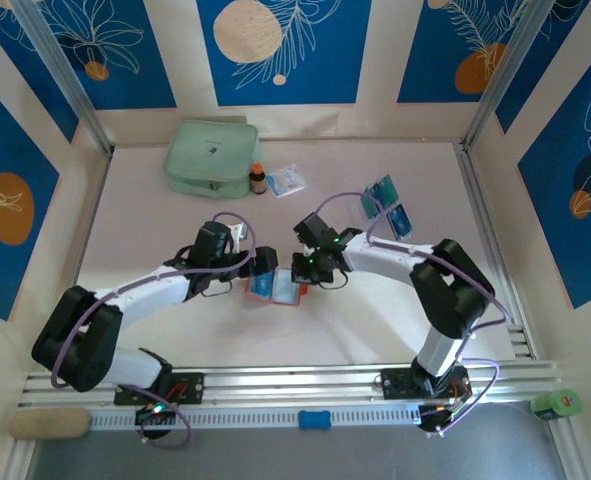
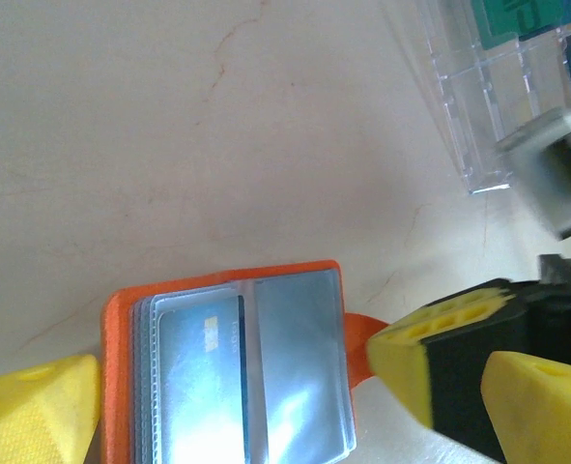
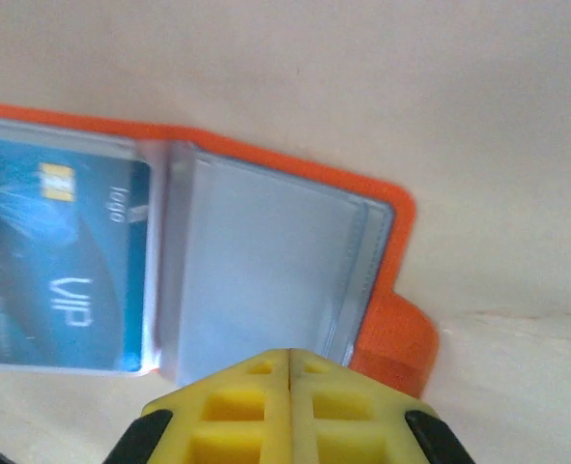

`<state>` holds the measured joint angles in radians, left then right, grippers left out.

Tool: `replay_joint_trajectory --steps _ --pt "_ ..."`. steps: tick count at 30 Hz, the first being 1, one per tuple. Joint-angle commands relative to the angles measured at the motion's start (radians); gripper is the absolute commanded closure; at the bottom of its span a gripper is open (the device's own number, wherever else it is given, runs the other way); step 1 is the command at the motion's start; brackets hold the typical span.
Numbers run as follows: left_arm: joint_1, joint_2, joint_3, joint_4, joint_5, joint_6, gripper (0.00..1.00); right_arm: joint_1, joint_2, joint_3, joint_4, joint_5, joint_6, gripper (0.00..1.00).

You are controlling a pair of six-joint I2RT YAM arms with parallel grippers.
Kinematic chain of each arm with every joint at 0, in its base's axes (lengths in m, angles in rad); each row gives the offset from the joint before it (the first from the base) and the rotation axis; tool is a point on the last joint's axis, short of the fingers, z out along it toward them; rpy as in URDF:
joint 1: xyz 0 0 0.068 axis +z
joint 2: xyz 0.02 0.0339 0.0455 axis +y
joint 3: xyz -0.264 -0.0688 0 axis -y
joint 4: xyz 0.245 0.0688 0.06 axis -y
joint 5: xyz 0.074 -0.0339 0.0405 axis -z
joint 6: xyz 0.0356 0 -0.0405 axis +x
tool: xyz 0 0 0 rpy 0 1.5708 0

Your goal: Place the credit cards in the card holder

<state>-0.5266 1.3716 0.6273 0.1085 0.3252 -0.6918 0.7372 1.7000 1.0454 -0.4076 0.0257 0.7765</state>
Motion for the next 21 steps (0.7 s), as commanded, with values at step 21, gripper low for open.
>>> replay_joint_trajectory --steps 21 --pt "-0.006 -0.035 -0.021 0.031 0.025 -0.014 0.0 -0.033 0.045 -0.013 -0.077 -0.001 0.015 0.87"
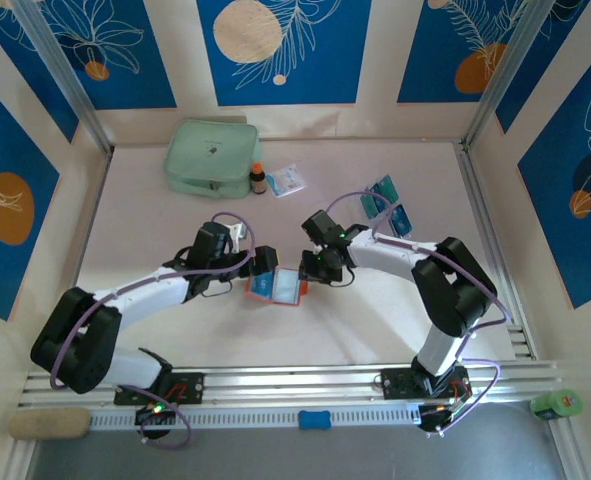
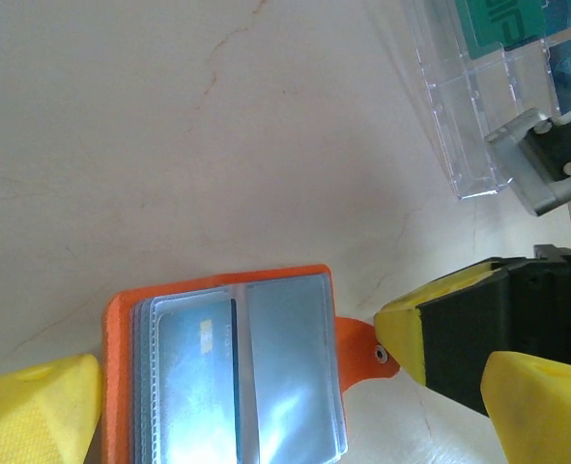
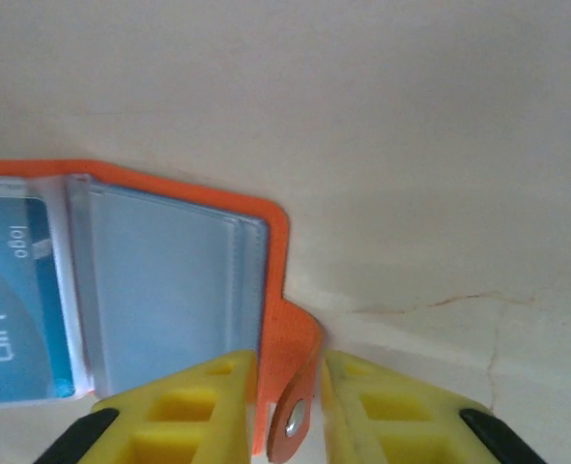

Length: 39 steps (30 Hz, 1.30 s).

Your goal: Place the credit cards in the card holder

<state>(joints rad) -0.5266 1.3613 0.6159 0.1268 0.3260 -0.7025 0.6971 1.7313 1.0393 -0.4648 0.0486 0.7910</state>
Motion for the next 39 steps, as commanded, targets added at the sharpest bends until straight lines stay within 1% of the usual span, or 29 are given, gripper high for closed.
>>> replay_joint_trajectory --steps 1,2,3,9,13,19,23,25,27,29,30,32,39 --pt "-0.006 -0.025 -0.009 0.013 0.024 -0.003 0.0 0.006 0.014 -0.009 -0.016 -0.028 -0.001 0.92" --pt "-0.006 -0.027 -0.01 0.013 0.023 -0.003 0.0 0.005 0.014 -0.011 -0.009 -0.032 -0.002 0.98" --pt "-0.006 -0.028 -0.009 0.013 0.024 -0.003 0.0 0.005 0.014 -0.012 -0.001 -0.037 -0.003 1.0" --pt "-0.007 -0.048 -0.009 0.034 0.044 -0.019 0.0 -0.013 0.015 -0.022 0.108 -0.125 -0.005 1.0" --pt "-0.01 -0.069 -0.006 0.055 0.057 -0.04 0.0 -0.031 0.035 -0.007 0.148 -0.171 0.003 1.0" --pt "-0.044 -0.069 0.002 0.086 0.048 -0.065 0.0 -0.061 0.071 0.004 0.18 -0.212 0.011 1.0" --pt "-0.076 -0.025 0.002 0.115 0.038 -0.079 0.0 -0.084 0.07 -0.002 0.193 -0.234 0.015 0.99" --pt "-0.093 0.001 0.003 0.137 0.035 -0.09 0.0 -0.098 0.054 -0.003 0.182 -0.231 0.01 0.89" --pt "-0.115 0.022 0.01 0.146 0.024 -0.097 0.0 -0.119 0.018 -0.016 0.167 -0.214 0.009 0.75" --pt "-0.133 0.037 0.02 0.148 0.013 -0.096 0.0 -0.152 -0.022 -0.035 0.15 -0.202 0.011 0.67" --pt "-0.141 0.044 0.025 0.148 0.008 -0.095 0.0 -0.173 -0.043 -0.043 0.136 -0.196 0.015 0.65" --pt "-0.156 0.058 0.033 0.148 0.001 -0.094 0.0 -0.21 -0.077 -0.056 0.109 -0.187 0.013 0.64" --pt "-0.199 0.111 0.049 0.157 -0.033 -0.104 0.0 -0.315 -0.19 -0.126 0.081 -0.184 0.009 0.63"
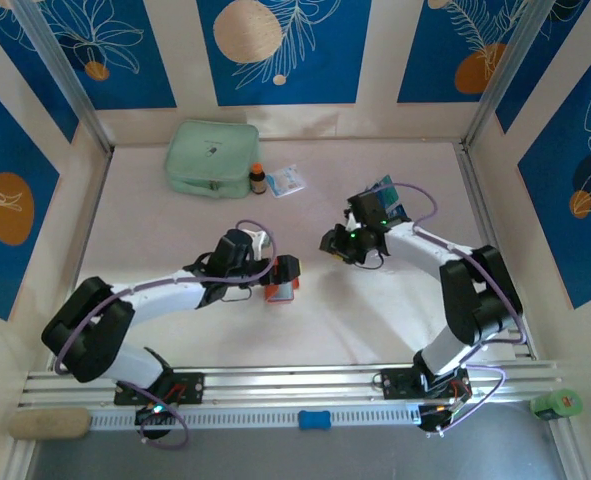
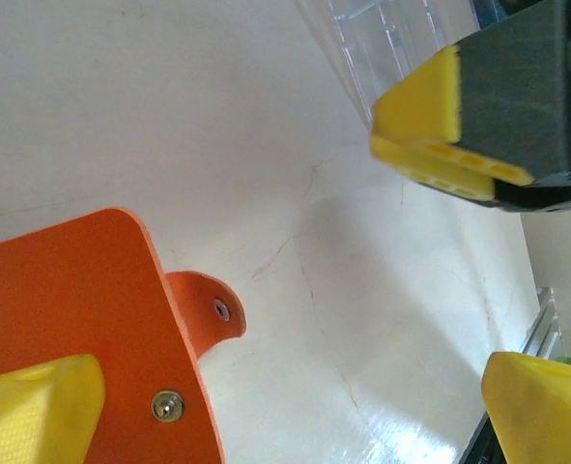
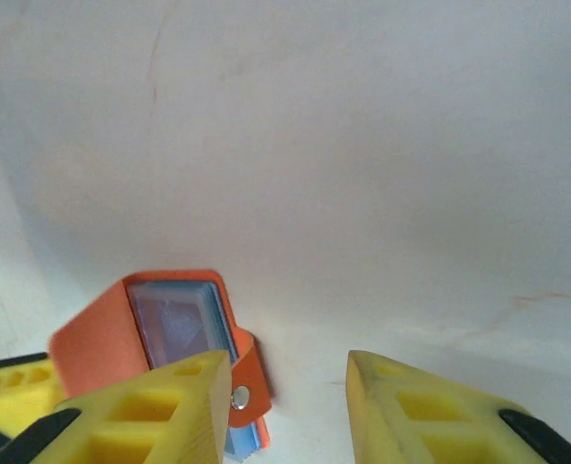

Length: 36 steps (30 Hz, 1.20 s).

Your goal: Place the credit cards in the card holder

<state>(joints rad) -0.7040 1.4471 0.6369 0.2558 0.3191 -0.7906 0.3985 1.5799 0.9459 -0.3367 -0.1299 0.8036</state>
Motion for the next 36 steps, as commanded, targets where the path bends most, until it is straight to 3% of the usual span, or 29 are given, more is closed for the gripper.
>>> replay_joint_trajectory --steps 1,9,21,30,36 --pt "-0.028 0.035 0.029 0.027 -0.032 -0.015 0.0 -0.023 -0.051 -0.04 -0.048 -0.007 -0.003 0.63" --pt "-0.054 0.11 0.015 -0.049 -0.099 0.008 0.0 -0.038 -0.105 -0.068 -0.055 -0.026 -0.01 0.63" --pt "-0.048 0.036 0.158 -0.185 -0.109 0.063 0.0 0.008 -0.137 -0.07 -0.06 -0.048 -0.013 0.63" --pt "0.062 -0.111 0.209 -0.298 -0.108 0.104 0.0 0.202 -0.117 0.008 -0.059 0.019 0.025 0.71" --pt "0.176 -0.239 0.18 -0.408 -0.176 0.113 0.0 0.368 0.022 0.184 -0.089 0.06 0.019 0.77"
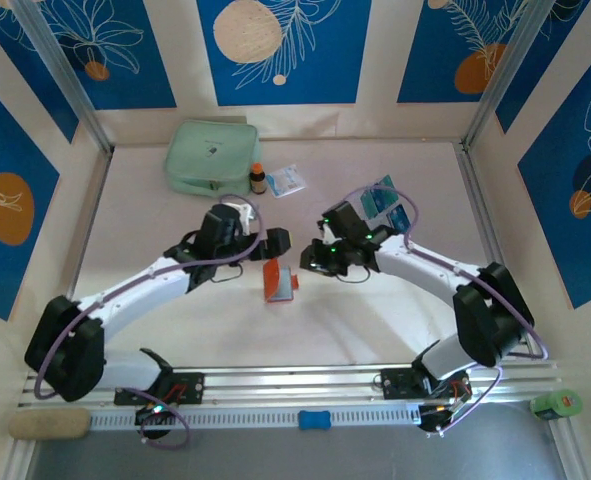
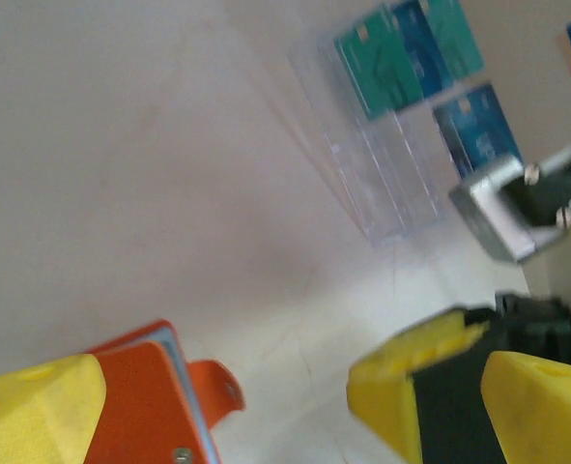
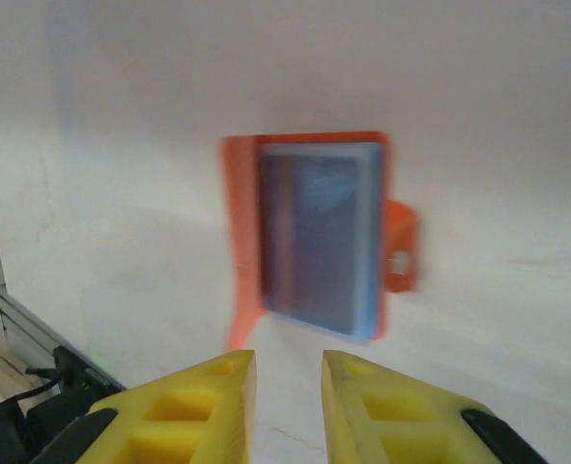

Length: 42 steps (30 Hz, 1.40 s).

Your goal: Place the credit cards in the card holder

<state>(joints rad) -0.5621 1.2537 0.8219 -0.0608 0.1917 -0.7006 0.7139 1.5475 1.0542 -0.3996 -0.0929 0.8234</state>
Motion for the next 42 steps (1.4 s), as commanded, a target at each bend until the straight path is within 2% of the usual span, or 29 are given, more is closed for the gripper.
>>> replay_joint_trajectory --steps 1,5,9,15,25,35,42 --pt "0.049 -0.061 -0.008 -0.116 -0.063 0.027 0.0 0.076 0.086 0.114 -0.033 0.026 -0.005 0.78" --pt "0.09 -0.073 -0.019 -0.22 -0.121 0.033 0.0 0.137 0.201 0.245 -0.068 0.03 -0.027 0.81" --pt "0.108 -0.053 -0.039 -0.267 -0.141 0.035 0.0 0.157 0.262 0.29 -0.094 0.046 -0.037 0.84" --pt "0.109 0.028 -0.04 -0.287 -0.117 0.084 0.0 0.128 0.245 0.181 -0.067 0.073 -0.023 0.91" --pt "0.09 0.16 0.01 -0.299 -0.035 0.161 0.0 0.079 0.24 0.002 0.037 0.064 0.01 0.95" --pt "-0.008 0.27 0.055 -0.339 -0.097 0.22 0.0 0.079 0.241 -0.04 0.064 0.061 0.028 0.97" --pt "-0.044 0.321 0.056 -0.322 -0.116 0.228 0.0 0.079 0.238 -0.048 0.073 0.058 0.036 0.98"
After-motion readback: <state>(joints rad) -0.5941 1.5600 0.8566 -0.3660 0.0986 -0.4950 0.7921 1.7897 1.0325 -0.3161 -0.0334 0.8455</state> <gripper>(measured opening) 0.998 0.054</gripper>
